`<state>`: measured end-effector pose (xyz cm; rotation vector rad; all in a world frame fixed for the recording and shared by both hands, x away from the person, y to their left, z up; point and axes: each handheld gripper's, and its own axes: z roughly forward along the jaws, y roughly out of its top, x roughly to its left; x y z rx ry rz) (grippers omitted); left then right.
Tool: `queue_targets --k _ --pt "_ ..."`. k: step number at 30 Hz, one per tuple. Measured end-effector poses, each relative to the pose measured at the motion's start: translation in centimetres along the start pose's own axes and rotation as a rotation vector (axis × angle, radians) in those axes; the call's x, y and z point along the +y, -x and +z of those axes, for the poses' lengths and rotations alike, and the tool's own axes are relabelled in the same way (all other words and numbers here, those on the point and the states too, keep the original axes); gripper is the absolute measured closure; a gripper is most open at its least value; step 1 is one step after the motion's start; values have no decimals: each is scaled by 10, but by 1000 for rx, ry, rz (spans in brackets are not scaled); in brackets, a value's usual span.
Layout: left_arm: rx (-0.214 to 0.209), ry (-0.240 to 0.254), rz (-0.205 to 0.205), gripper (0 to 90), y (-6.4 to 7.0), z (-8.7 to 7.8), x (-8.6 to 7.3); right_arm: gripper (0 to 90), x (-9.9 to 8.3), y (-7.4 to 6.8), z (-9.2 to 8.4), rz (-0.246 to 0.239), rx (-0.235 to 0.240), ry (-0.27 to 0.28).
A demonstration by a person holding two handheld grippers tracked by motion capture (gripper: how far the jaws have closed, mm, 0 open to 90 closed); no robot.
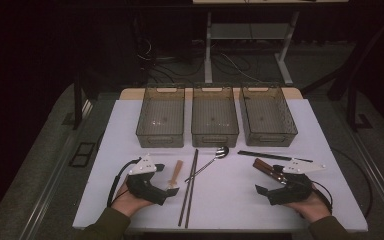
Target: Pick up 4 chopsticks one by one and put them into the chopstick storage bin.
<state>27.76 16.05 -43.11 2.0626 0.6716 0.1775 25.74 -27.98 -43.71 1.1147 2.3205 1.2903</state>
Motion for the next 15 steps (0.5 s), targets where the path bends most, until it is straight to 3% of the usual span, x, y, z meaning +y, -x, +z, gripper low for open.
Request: queue_targets --k 8,12,15 --pt "6 -7 -9 173 -4 3 3 5 0 1 1 2 0 1" --pt "-10 -33 -10 333 -9 7 8 5 0 2 1 17 -5 4" --pt "19 -53 14 413 -11 9 13 5 0 2 0 19 -12 10"
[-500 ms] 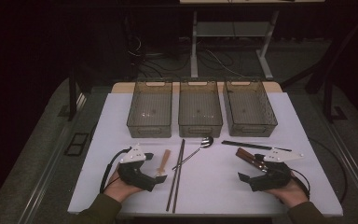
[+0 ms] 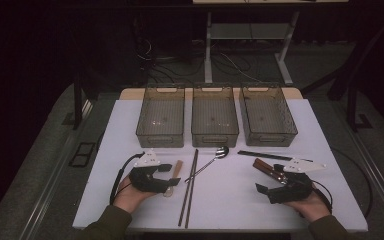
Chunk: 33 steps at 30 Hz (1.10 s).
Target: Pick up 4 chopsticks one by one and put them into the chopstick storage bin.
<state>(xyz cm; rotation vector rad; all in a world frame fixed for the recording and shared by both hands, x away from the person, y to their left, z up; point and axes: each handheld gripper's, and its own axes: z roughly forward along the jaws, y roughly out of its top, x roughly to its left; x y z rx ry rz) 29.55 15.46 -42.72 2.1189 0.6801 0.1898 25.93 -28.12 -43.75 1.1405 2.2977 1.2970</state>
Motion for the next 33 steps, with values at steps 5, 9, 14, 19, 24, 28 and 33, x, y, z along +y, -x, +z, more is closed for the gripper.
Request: queue_targets --k 5,9,14,19,24,28,33 --pt "-10 5 -2 565 -2 1 3 5 1 -1 1 -2 -6 7" --pt "-7 -8 2 659 -4 5 8 5 1 -1 1 -5 -7 5" --pt "-23 -5 -1 756 -4 14 16 5 1 -2 1 -2 -7 13" --pt "-30 -25 13 841 -6 24 22 5 1 -2 0 -4 -13 16" --pt "-20 -28 18 895 -8 32 29 5 1 -1 1 -6 -18 17" --pt "-21 -28 12 895 -12 39 33 5 1 -1 1 -1 -24 16" --pt "-1 -54 13 896 -15 49 36 5 1 0 1 10 -26 21"
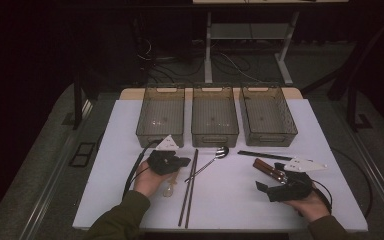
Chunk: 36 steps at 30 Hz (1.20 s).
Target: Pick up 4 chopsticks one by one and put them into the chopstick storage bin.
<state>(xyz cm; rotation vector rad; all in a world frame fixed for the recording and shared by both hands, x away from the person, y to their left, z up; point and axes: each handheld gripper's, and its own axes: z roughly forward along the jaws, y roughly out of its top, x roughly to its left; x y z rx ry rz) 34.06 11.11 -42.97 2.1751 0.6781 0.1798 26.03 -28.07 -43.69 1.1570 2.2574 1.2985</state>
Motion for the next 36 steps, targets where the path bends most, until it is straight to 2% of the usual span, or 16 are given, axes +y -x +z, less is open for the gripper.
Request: queue_targets --k 3,9,16,22,26,36 --pt "7 -18 12 896 -1 6 3 5 0 -2 0 -6 -3 -4" --pt "26 -40 10 897 -2 22 9 5 0 -3 -1 -10 0 3" --pt "45 -67 17 897 0 30 14 5 0 -3 -1 -14 1 5" --pt "64 -66 20 898 -1 28 13 5 0 -3 -1 -11 -3 8" --pt "92 -92 18 897 -1 29 12 5 1 -3 -1 -12 -2 11" --pt "90 -117 24 897 0 34 11 5 1 -3 -2 -18 -1 8"
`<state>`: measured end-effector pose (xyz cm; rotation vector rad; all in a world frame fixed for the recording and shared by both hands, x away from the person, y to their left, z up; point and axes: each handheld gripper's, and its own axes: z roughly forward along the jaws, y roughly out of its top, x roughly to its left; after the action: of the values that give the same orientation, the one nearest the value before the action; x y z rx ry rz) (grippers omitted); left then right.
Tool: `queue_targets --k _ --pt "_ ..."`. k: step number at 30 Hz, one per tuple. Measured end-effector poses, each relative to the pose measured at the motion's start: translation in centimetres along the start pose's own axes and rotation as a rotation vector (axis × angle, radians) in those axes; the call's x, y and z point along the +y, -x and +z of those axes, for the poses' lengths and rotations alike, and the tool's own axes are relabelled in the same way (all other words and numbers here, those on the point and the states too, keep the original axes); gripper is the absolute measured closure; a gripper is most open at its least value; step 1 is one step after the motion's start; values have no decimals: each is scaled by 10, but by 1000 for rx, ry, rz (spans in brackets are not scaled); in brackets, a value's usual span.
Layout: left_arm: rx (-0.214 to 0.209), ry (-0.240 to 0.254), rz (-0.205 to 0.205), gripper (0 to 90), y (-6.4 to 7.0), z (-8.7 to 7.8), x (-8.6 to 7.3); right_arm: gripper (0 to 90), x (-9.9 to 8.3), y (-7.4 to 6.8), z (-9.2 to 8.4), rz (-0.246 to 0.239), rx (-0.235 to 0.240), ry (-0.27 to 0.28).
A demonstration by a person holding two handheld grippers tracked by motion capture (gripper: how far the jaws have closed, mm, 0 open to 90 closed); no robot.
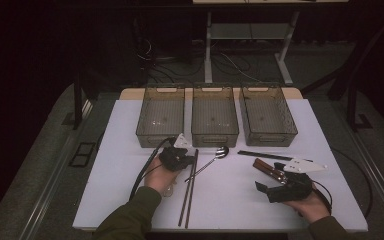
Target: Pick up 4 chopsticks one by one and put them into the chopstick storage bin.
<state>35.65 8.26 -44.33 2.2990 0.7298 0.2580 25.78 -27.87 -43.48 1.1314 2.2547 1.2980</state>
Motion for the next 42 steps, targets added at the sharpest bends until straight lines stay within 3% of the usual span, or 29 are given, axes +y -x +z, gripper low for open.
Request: queue_targets --k 35,42 --pt "-48 -4 26 897 15 8 4 5 0 0 0 -3 -1 1" --pt "-60 -6 50 897 21 10 7 5 0 0 0 -2 -2 1"
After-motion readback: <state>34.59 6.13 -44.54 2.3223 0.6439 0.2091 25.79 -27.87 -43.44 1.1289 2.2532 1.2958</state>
